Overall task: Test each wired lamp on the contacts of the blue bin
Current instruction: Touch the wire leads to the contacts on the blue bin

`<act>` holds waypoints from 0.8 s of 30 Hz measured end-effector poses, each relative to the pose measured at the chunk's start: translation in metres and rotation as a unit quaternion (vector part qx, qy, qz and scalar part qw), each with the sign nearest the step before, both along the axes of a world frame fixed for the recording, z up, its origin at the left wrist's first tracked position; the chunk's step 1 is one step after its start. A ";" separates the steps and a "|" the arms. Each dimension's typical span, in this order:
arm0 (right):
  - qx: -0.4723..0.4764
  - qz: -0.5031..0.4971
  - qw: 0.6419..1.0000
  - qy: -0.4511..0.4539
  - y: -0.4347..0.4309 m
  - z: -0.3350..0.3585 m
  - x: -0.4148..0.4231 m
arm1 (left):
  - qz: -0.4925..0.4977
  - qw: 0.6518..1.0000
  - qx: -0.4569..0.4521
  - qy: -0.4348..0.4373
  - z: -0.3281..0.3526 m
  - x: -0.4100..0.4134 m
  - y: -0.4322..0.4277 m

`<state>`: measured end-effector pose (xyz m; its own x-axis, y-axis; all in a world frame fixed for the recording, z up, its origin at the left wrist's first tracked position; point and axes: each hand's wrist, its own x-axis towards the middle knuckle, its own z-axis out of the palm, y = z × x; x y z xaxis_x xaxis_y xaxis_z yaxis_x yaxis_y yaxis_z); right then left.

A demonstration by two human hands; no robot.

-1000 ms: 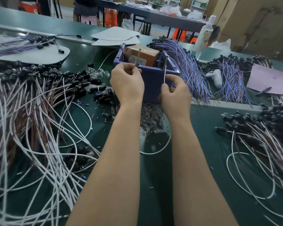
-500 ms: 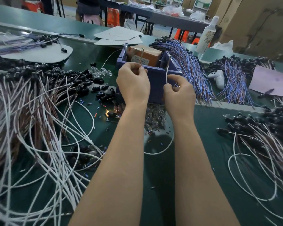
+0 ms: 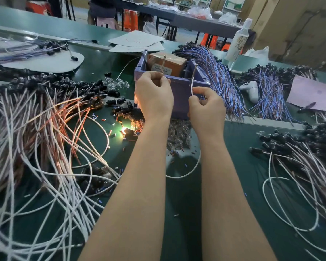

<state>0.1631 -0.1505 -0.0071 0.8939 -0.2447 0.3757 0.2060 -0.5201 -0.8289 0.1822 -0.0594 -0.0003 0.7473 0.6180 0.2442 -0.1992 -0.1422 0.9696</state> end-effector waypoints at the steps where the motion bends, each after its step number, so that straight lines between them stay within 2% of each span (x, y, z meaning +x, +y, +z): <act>1: 0.004 -0.005 1.000 0.002 -0.001 0.000 0.000 | -0.003 1.000 0.005 0.005 0.000 -0.001 0.000; 5: 0.016 -0.057 0.998 0.007 -0.009 0.002 0.001 | -0.051 0.995 0.072 0.050 0.000 -0.009 -0.002; 7: 0.036 -0.102 0.994 -0.002 -0.015 0.004 -0.002 | -0.120 0.978 0.136 0.103 -0.001 -0.015 -0.006; 9: 0.026 -0.164 0.985 -0.047 -0.019 0.007 -0.008 | -0.217 0.946 0.175 0.166 -0.001 -0.021 -0.009; 11: -0.015 -0.182 0.976 -0.117 -0.018 0.009 -0.018 | -0.255 0.928 0.186 0.199 0.001 -0.027 -0.006; 13: -0.052 -0.101 0.986 -0.118 -0.012 0.008 -0.028 | -0.212 0.941 0.173 0.200 0.006 -0.031 0.002; 15: -0.110 0.029 0.993 -0.027 0.001 0.001 -0.037 | -0.128 0.955 0.188 0.190 0.008 -0.036 0.014; 18: -0.245 0.141 0.951 0.126 0.024 -0.022 -0.048 | -0.067 0.942 0.249 0.216 0.007 -0.046 0.033; 20: -0.315 0.130 0.928 0.148 0.038 -0.038 -0.057 | -0.089 0.918 0.279 0.269 0.003 -0.055 0.043; 24: -0.354 0.046 0.930 0.090 0.047 -0.047 -0.063 | -0.159 0.875 0.303 0.341 -0.010 -0.068 0.053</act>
<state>0.1004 -0.1038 -0.0542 0.9627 0.0886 0.2556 0.1686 -0.9354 -0.3107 0.1140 -0.0061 -0.0101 0.9578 0.2636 -0.1150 0.2739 -0.7149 0.6434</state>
